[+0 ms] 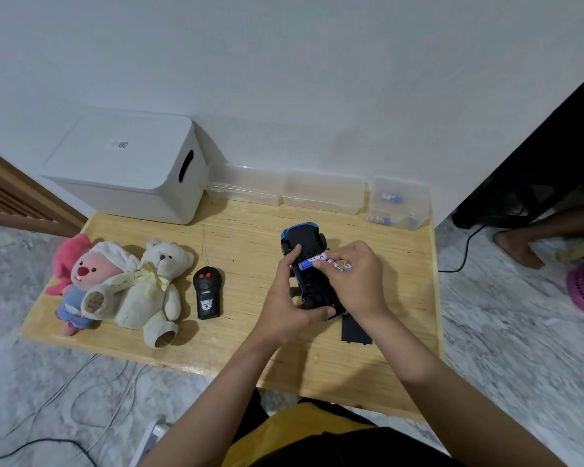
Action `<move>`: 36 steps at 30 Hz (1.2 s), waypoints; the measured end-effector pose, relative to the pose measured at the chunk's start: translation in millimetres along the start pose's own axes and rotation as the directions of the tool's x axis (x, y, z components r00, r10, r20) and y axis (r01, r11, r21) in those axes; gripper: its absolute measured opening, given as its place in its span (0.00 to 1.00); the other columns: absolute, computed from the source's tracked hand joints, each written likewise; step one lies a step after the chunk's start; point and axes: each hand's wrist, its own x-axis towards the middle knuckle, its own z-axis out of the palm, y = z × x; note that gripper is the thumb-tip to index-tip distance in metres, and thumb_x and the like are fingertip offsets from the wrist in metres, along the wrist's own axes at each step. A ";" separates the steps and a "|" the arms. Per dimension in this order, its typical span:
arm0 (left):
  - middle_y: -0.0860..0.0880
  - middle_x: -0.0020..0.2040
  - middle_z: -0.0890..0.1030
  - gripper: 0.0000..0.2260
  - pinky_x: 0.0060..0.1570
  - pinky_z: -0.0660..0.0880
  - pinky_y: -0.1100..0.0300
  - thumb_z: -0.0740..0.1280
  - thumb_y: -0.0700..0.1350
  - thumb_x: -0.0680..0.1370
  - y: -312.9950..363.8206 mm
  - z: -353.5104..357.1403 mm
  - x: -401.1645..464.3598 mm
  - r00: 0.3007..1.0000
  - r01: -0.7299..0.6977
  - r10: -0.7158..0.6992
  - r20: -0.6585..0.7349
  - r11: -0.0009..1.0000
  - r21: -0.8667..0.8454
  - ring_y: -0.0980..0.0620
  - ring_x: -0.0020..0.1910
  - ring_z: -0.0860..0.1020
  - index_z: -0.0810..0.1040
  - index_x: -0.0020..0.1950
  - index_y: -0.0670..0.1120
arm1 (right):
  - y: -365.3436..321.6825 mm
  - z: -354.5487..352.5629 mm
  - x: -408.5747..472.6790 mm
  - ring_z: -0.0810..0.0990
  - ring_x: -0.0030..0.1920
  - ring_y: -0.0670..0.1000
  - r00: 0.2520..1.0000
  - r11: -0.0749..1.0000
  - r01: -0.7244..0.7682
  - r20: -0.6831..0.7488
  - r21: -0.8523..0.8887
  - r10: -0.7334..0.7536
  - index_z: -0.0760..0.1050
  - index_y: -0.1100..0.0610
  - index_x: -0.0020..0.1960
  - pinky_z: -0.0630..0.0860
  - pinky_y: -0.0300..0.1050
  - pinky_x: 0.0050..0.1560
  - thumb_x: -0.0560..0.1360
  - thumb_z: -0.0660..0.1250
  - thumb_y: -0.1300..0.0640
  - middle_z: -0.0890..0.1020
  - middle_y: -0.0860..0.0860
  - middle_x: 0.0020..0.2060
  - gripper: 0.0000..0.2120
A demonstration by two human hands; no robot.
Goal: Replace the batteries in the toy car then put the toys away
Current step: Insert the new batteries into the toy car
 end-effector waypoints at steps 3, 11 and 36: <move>0.57 0.65 0.71 0.47 0.56 0.78 0.50 0.79 0.36 0.63 5.4 0.9 0.9 1.000 -0.017 0.017 -0.009 1.000 0.009 0.55 0.56 0.78 0.58 0.72 0.64 | -3.0 -0.8 1.3 0.80 0.43 0.49 1.000 1.000 0.019 0.001 0.000 -0.019 0.84 0.58 0.45 0.70 0.28 0.41 0.67 0.77 0.57 0.76 0.53 0.39 0.08; 0.58 0.65 0.70 0.46 0.58 0.77 0.50 0.78 0.36 0.64 17.0 -3.1 9.0 0.999 -0.052 0.052 0.001 0.996 0.067 0.53 0.59 0.77 0.57 0.69 0.68 | -10.9 -8.2 10.4 0.74 0.37 0.39 0.997 0.997 0.069 0.018 -0.041 -0.069 0.83 0.56 0.43 0.67 0.23 0.39 0.67 0.77 0.57 0.71 0.42 0.35 0.06; 0.54 0.64 0.71 0.46 0.57 0.77 0.53 0.78 0.37 0.65 12.4 -5.1 3.9 0.999 -0.034 0.033 0.026 0.999 0.021 0.54 0.56 0.78 0.57 0.72 0.63 | -23.5 -22.5 5.6 0.80 0.41 0.39 0.983 0.992 0.076 0.157 0.100 -0.091 0.81 0.54 0.41 0.74 0.33 0.42 0.65 0.78 0.57 0.83 0.44 0.37 0.08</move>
